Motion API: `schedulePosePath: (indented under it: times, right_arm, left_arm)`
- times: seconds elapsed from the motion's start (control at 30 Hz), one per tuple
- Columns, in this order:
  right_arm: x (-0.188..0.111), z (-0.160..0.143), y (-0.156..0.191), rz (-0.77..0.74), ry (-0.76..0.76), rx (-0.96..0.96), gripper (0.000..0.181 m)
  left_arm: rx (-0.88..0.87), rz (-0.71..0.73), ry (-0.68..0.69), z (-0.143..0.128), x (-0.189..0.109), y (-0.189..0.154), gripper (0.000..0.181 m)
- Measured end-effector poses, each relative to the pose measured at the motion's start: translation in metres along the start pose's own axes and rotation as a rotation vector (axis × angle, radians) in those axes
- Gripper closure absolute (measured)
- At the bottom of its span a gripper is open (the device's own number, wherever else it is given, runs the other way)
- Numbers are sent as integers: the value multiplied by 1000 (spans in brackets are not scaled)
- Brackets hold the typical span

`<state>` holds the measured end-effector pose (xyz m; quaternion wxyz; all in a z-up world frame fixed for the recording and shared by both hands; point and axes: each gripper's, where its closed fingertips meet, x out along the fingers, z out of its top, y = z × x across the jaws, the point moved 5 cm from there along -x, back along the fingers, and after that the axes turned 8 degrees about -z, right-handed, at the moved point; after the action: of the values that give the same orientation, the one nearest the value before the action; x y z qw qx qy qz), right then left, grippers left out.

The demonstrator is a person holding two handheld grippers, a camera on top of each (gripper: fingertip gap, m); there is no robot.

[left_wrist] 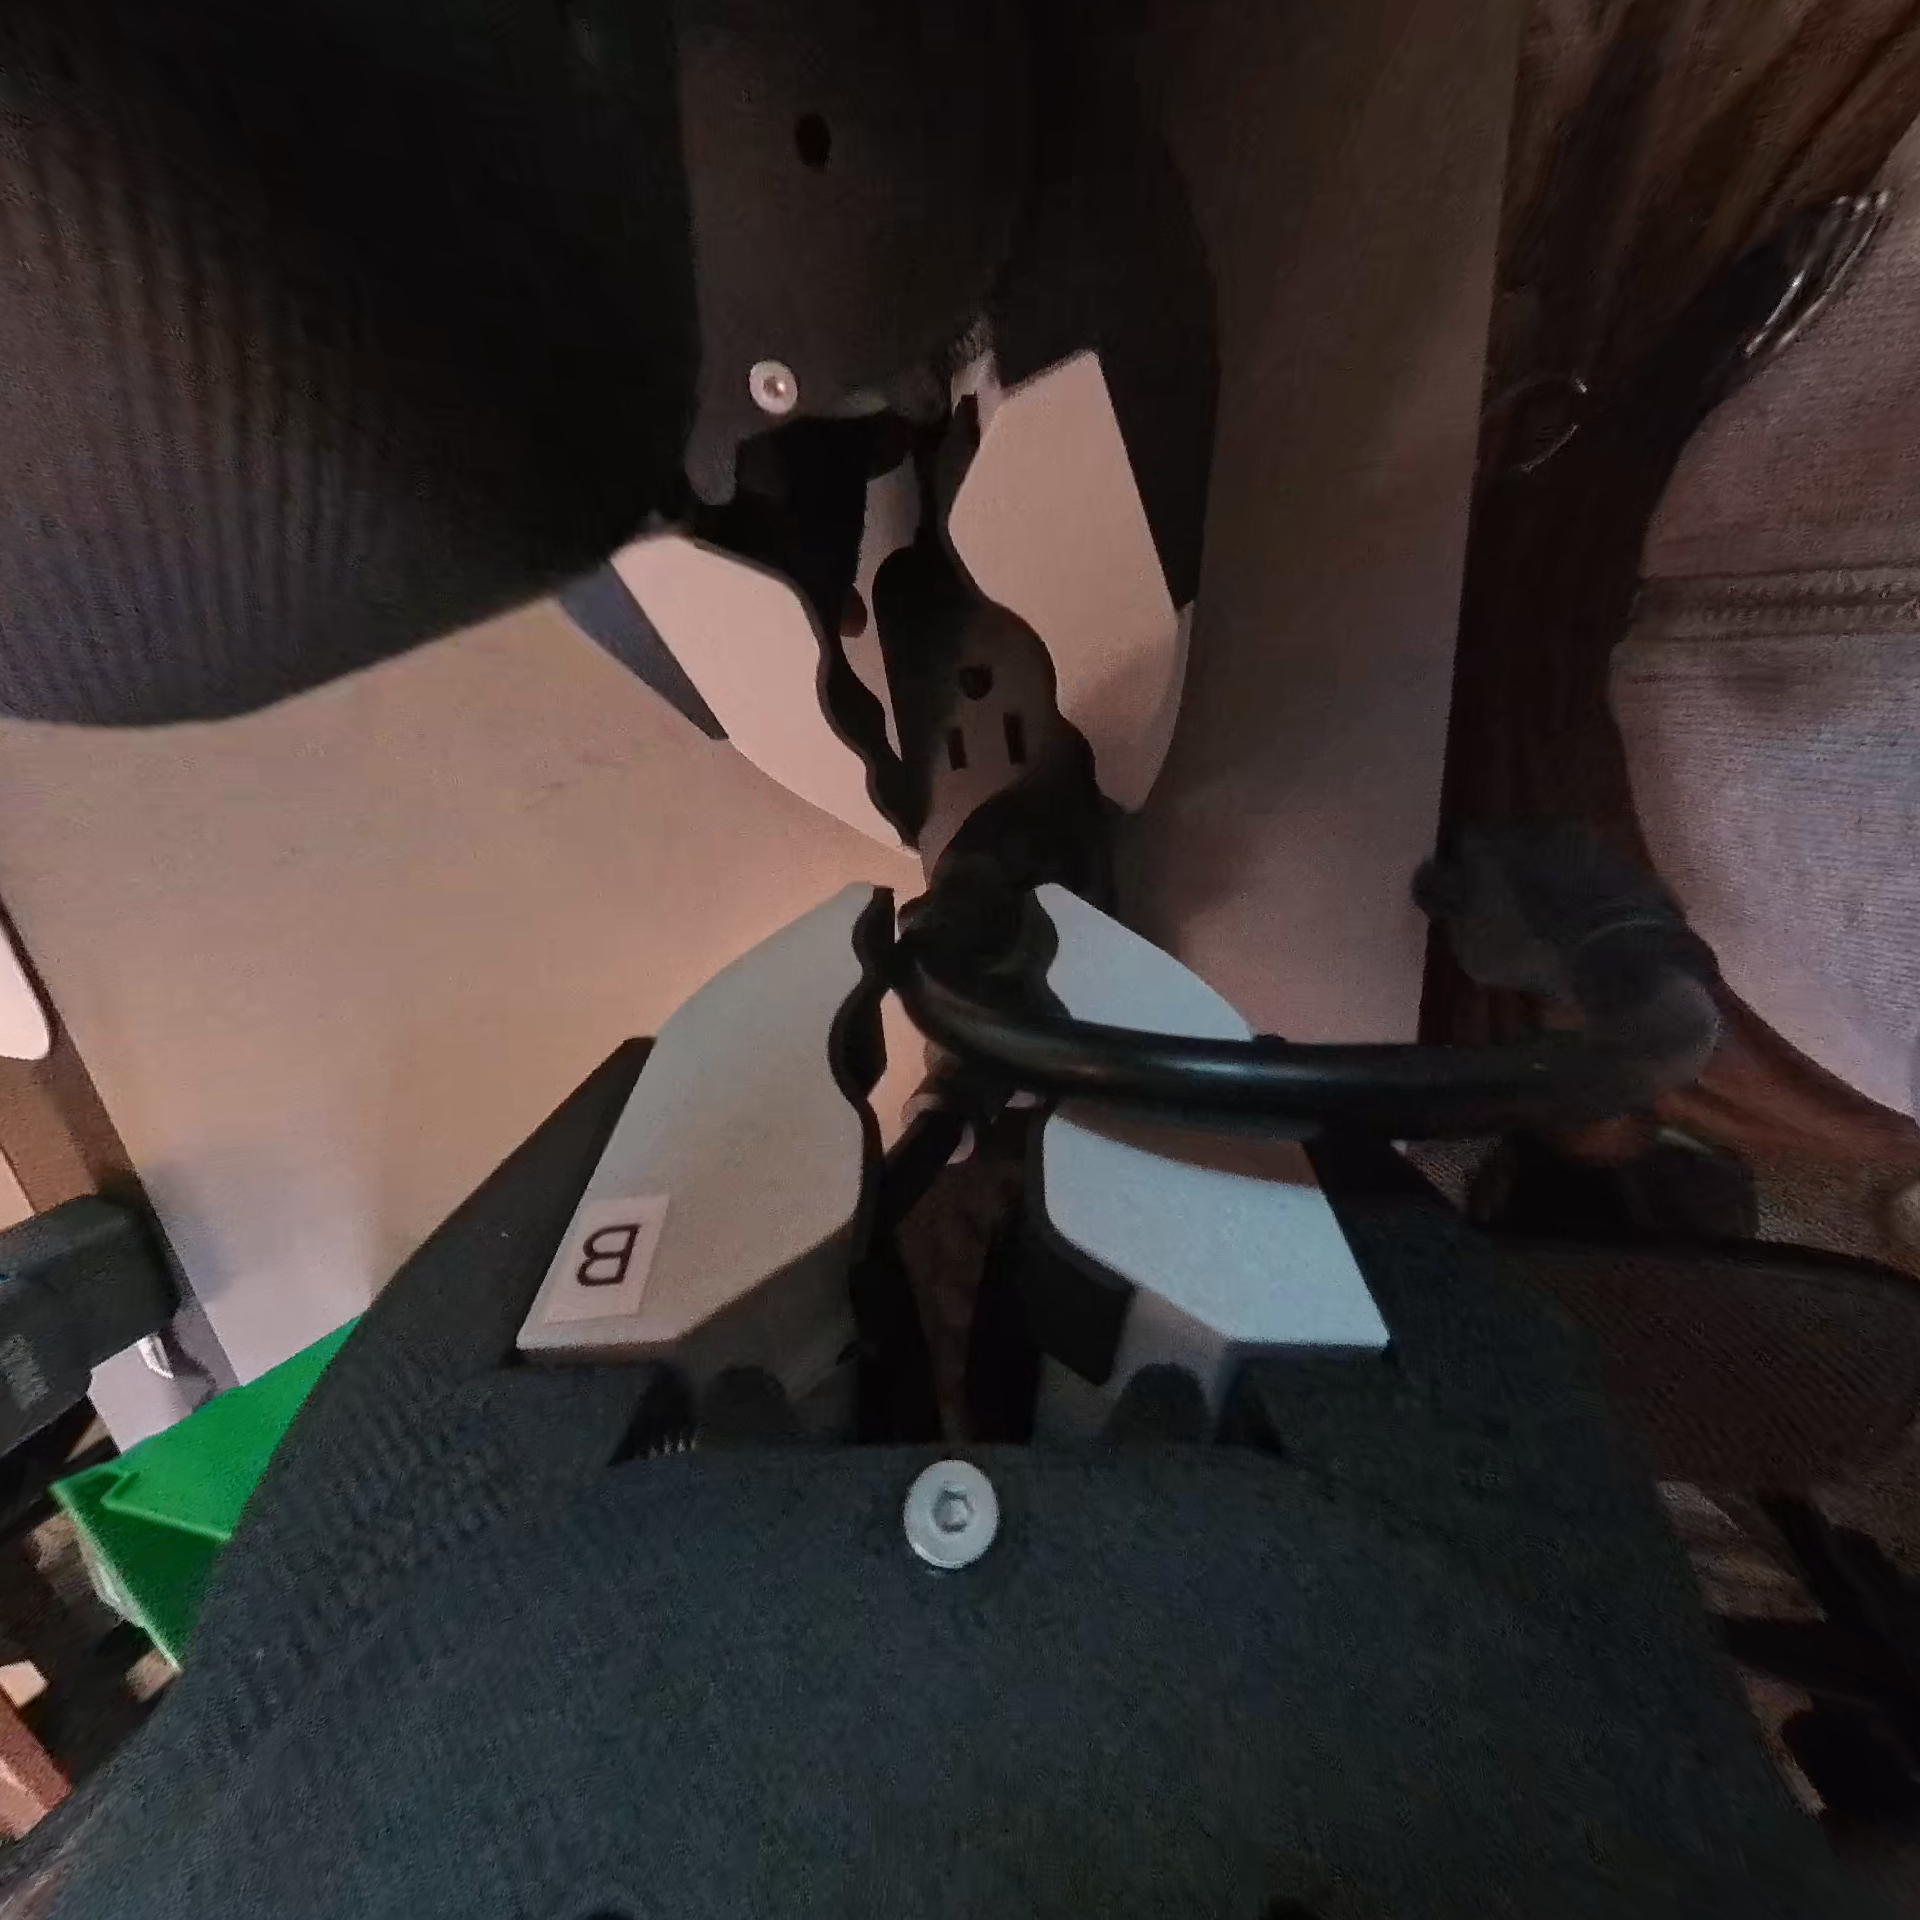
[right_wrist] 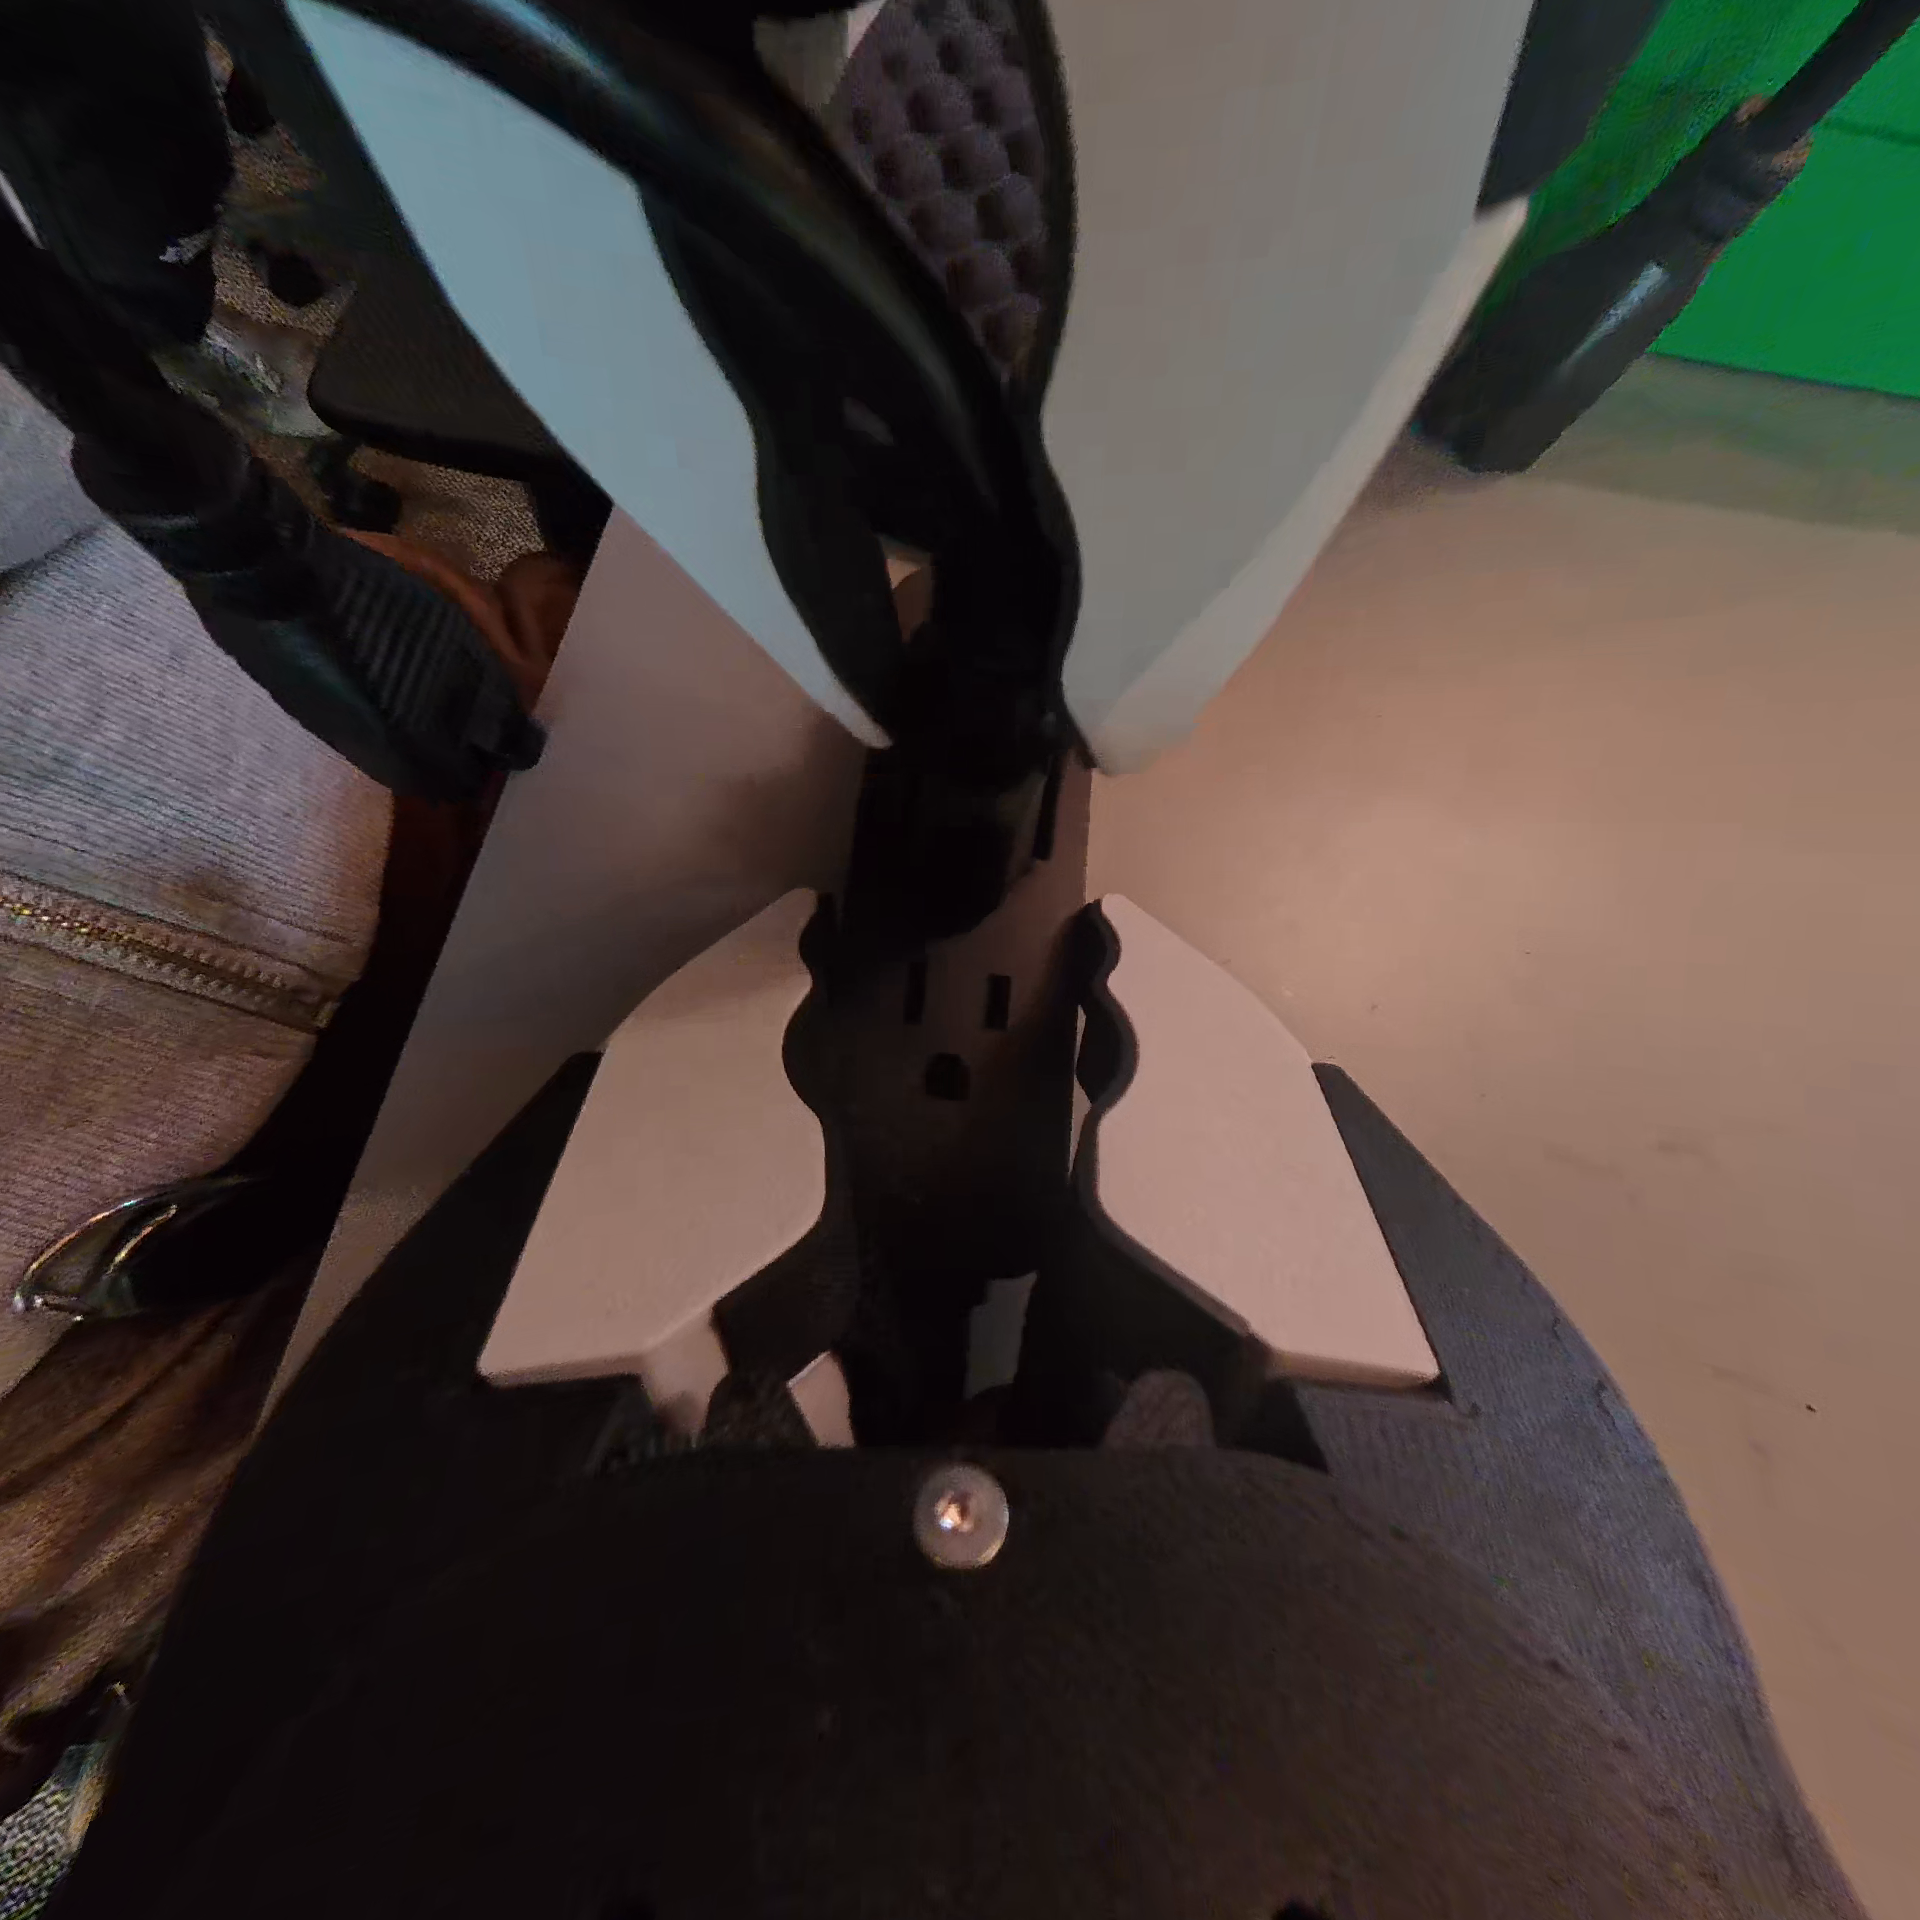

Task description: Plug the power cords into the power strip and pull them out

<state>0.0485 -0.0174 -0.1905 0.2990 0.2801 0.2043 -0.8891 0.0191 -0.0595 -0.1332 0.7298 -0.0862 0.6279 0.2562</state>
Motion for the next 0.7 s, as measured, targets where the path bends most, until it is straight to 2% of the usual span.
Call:
schedulePosePath:
  times: [0.27,0.7]
  right_arm:
    - [2,2,2,5,6,-10,135]
    - [2,3,5,25,12,-6,135]
  left_arm:
    - [-17,-20,50,2,0,-1,157]
    - [-62,-7,30,-2,-3,-8,157]
